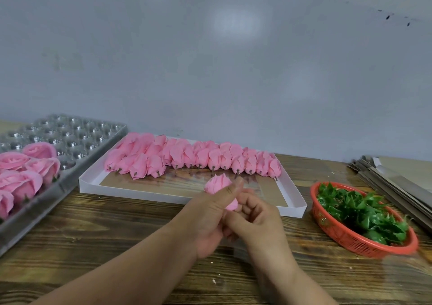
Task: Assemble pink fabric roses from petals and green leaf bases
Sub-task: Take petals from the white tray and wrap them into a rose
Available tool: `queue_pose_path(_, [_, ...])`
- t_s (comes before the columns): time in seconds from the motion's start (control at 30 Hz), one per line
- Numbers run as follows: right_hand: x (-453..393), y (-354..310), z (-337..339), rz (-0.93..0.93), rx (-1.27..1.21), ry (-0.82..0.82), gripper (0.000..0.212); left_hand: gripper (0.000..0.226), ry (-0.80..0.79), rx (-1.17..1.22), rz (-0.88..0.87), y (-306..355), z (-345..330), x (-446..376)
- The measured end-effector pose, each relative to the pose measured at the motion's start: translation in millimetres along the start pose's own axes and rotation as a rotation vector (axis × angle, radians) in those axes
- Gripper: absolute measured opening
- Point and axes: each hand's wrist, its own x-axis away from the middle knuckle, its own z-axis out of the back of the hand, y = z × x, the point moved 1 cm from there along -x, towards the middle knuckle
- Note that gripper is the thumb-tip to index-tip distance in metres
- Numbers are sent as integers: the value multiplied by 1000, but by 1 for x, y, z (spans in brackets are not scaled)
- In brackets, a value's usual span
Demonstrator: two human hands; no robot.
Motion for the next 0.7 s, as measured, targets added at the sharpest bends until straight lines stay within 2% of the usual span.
queue_pose_path(0.13, [0,1,1,44,27,48,14,31,22,1,-30,-1,-3,1])
queue_pose_path(0.27, [0,-4,-1,-73,-136,-52,16,33,-86,-83,-13,5,1,2])
queue_pose_path(0.37, [-1,-5,0,-179,-219,-85,15,45,-139,-56,32,4,6,1])
queue_pose_path(0.43, [-1,-6,0,-223,-244,-92,14,33,-149,-11,44,4,7,0])
queue_pose_path(0.6, [0,-8,2,-169,-133,-82,21,47,-91,-12,67,2,7,-3])
queue_pose_path(0.7, [0,-11,2,-68,-40,-48,10,42,-36,41,28,3,6,-6])
